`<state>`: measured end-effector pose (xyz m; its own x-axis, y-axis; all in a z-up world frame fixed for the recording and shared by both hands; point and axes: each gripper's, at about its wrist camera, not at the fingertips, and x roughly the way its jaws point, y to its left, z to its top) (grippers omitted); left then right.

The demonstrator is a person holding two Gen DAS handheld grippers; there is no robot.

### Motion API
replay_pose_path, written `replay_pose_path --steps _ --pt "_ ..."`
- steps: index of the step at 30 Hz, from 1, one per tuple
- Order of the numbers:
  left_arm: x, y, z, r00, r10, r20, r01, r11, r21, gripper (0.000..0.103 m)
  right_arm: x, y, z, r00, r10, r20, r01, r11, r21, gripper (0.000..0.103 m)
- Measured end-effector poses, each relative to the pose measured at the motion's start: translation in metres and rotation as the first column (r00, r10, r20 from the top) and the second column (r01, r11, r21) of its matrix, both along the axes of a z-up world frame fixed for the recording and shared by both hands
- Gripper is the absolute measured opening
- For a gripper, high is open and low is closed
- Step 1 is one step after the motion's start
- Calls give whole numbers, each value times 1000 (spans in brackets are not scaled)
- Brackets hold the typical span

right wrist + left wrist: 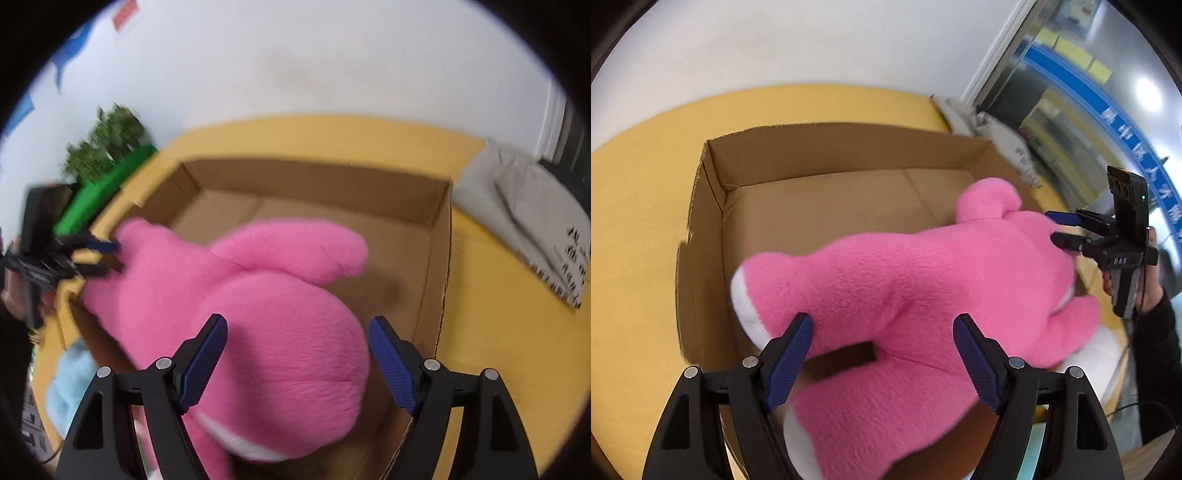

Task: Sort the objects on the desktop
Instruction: 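Lower the pink bear into the box and open both tools, then move both tools to the light-blue plush and close on its body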

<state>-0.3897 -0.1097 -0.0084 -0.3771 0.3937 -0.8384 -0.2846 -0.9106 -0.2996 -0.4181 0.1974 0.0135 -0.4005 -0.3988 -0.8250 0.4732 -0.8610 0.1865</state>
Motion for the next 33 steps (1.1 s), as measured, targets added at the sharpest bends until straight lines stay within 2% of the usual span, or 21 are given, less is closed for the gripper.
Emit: replay_pose_path --steps 3,4,9,11,14,17,21,22,25,27,29,31,33 --pt "-16 6 -21 996 -9 85 14 998 -59 83 -14 4 -18 997 -28 65 32 997 -73 79" --pt "-14 6 -23 995 -16 102 22 998 -56 83 -14 5 -22 996 -29 90 38 994 -99 79" --pt "-9 9 -34 981 -46 189 53 998 -33 83 5 -1 -24 991 -4 132 12 998 -63 79" --pt "-5 3 -41 976 -28 214 26 1000 13 83 12 -3 -23 990 1 142 7 999 -54 79" --pt "7 -2 -35 982 -18 186 8 998 55 83 16 -2 -25 993 -4 120 11 998 -61 80" --pt "28 -1 -18 993 -30 112 27 999 31 82 24 6 -21 997 -10 74 16 997 -81 81" --pt "76 -7 10 1000 -16 0 16 1000 -9 82 52 30 13 996 -49 -68 42 994 -105 81" --pt "93 -13 18 999 -1 -32 1 1000 2 83 64 38 25 992 -69 -101 57 991 -125 81" --pt "146 -27 43 989 52 -137 -50 999 21 84 118 54 56 980 -90 -177 56 981 -187 81" --pt "186 -32 51 979 83 -185 -76 996 46 92 167 60 73 970 -71 -232 20 977 -212 83" --pt "229 -35 57 968 112 -223 -97 992 78 96 215 66 83 964 -61 -258 -1 972 -235 83" --pt "276 -44 50 962 140 -233 -117 987 109 99 262 71 88 961 -51 -273 -23 965 -260 84" --pt "304 -36 36 961 166 -223 -140 982 129 100 299 72 84 966 -28 -257 -51 955 -292 84"
